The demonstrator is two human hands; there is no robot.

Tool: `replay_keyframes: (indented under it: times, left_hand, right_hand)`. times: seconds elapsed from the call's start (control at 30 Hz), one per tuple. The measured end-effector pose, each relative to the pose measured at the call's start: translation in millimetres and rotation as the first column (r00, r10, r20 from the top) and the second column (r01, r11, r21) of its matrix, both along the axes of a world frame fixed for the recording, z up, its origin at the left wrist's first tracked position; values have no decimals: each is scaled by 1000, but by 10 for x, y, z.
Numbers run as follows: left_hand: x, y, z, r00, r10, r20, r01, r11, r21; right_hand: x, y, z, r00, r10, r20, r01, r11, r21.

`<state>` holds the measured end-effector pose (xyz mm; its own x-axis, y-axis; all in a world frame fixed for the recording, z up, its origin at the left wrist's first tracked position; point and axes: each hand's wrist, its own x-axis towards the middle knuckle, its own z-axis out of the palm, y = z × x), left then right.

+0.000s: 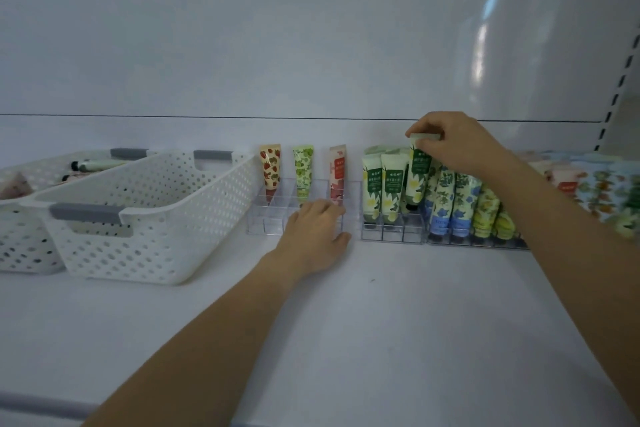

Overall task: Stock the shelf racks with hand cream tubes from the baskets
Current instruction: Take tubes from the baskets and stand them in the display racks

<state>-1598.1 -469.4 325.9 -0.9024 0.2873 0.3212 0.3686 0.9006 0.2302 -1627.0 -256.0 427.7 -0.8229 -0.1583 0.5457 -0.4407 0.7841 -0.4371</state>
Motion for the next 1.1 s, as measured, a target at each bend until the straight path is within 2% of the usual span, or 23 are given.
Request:
replay_keyframes:
  times: [0.1,0.33,0.5,0.63,0.77,0.9,1.0,1.1]
  left_hand:
    - [20,11,-1,1000,14,2,-14,1000,-11]
    - [33,48,23,999,41,35,-41,999,8]
    - [30,92,68,996,73,50,-76,995,65]
    - [61,163,114,992,111,-55,-104,989,109]
    - [58,169,236,968,158,-194,-156,987,26]
    - [4,75,647,938,103,-331,-122,992,-39]
    - [-20,-181,1102,922,70,-382,-95,994,-48]
    - [-35,-640,1472,921,94,-378,-141,985,-97]
  right_hand:
    - [-21,28,-18,998,38,51,-37,999,-17]
    - [-55,15,-79,993,26,114,-40,991,127]
    - [-68,30,-71,995,62,76,-69,994,83]
    - [-49,35,-77,999,43,-10,-42,998,45]
    - [9,-14,-53,996,38,-77,-33,998,58]
    - [60,-160,75,984,51,-173,-41,997,59]
    - [74,-421,225,968,116,-225,-81,984,160]
    - [77,-829,374,940,230,-254,-147,941,306]
